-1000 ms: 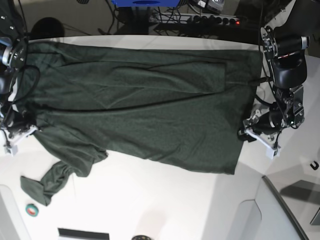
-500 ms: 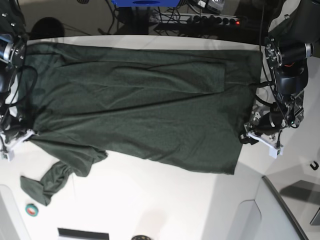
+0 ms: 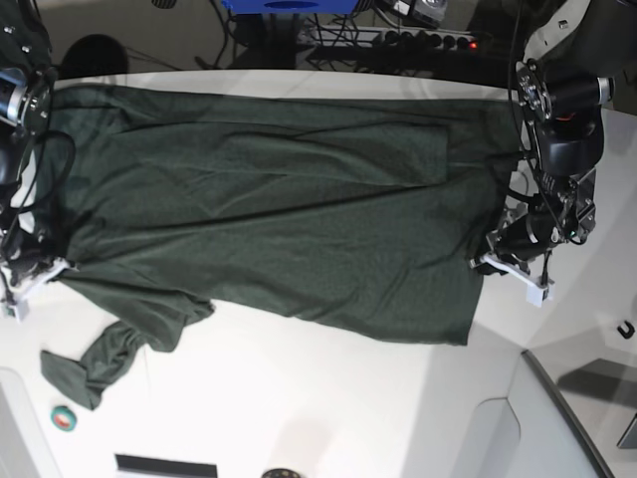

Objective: Layout the t-shirt on the table in an organized manner, then fold the t-shirt properly
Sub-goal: 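Slide the left gripper along the shirt edge toward the hem corner, then hold both corners and drag the shirt toward the robot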

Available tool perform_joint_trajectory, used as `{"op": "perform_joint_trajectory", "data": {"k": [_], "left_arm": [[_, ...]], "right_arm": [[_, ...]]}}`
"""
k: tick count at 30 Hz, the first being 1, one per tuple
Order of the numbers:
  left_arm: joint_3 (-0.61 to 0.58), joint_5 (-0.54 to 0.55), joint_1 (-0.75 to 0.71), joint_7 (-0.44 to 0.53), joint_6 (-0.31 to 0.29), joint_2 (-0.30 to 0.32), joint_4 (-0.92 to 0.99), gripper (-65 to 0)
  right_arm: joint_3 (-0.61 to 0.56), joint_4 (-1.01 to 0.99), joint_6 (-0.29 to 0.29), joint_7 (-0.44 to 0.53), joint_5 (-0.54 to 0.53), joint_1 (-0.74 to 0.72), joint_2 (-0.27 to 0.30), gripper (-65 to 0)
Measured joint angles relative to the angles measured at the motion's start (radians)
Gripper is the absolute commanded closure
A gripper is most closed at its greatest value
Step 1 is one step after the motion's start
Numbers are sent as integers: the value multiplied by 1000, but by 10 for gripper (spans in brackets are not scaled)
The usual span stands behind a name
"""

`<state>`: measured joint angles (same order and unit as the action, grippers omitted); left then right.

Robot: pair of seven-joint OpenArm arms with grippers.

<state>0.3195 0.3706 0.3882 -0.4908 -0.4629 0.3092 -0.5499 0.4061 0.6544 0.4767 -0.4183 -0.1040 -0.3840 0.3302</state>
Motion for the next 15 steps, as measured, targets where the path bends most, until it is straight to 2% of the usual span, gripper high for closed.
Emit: {"op": "perform_joint_trajectory", "data": {"k": [3, 5, 8, 10, 15], "left_arm": [[-1, -2, -77, -19, 6, -5, -122, 0], [0, 0, -124, -66, 24, -5, -206, 0], [44, -27, -185, -137, 98, -14, -349, 0], [79, -24, -226, -156, 98, -11, -439, 0], [119, -23, -276, -273, 103, -7, -565, 0]], "right_arm": [[0, 0, 0, -1, 0, 1, 0, -2], [0, 0, 0, 2, 2, 2, 1, -2], [0, -1, 0, -1, 2, 2, 0, -2], [0, -2, 2, -1, 1, 2, -1, -2], [0, -2, 3, 0, 0, 3, -2, -2]]}}
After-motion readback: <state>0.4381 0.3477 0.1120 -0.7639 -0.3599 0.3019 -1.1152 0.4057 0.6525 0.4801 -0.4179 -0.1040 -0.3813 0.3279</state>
